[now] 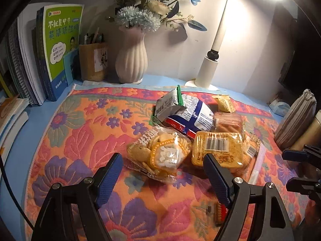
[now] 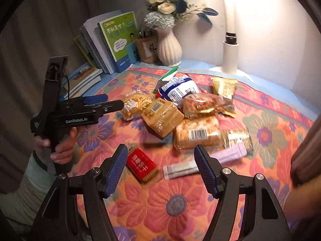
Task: Organize snacks
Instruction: 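Grasp the cookie bag with left tool while right tool grasps the toast loaf bag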
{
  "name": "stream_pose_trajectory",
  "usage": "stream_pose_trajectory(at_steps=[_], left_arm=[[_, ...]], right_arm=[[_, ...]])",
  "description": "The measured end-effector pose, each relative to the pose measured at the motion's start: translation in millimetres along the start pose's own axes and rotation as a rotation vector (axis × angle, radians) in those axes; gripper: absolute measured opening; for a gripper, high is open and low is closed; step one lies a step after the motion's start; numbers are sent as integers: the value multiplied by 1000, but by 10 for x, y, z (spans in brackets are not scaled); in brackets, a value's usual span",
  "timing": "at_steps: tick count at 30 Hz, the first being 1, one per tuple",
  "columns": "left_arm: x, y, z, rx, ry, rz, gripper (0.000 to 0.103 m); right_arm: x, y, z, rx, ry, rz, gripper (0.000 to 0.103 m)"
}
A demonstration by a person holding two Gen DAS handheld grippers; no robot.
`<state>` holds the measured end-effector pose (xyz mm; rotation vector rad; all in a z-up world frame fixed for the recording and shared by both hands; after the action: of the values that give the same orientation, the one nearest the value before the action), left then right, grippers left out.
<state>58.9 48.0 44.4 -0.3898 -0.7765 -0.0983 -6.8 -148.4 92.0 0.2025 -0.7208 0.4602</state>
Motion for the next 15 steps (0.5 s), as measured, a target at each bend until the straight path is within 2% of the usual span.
stream_pose_trajectory(at_steps=[6, 8, 15], left_arm=[[134, 142, -281, -36, 4, 16, 81], [125, 160, -339, -39, -2, 11, 83], [61, 199, -409, -85, 31, 24, 85]], right_arm=[[314, 94, -365, 32, -31, 106, 68], [370, 104, -507, 9, -26, 131, 68], [386, 181, -830, 41, 26, 188, 68]])
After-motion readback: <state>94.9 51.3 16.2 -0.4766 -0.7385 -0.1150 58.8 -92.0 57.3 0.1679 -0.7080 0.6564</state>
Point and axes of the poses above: each gripper's, at about its wrist camera, not at the fingertips, and z roughly against the way its jaws point, y to its left, x to its top, the point moved 3 cm from there along -z, roughly the way its jaws point, and after that the axes turned 11 degrees about -x, right-handed, at the moved point
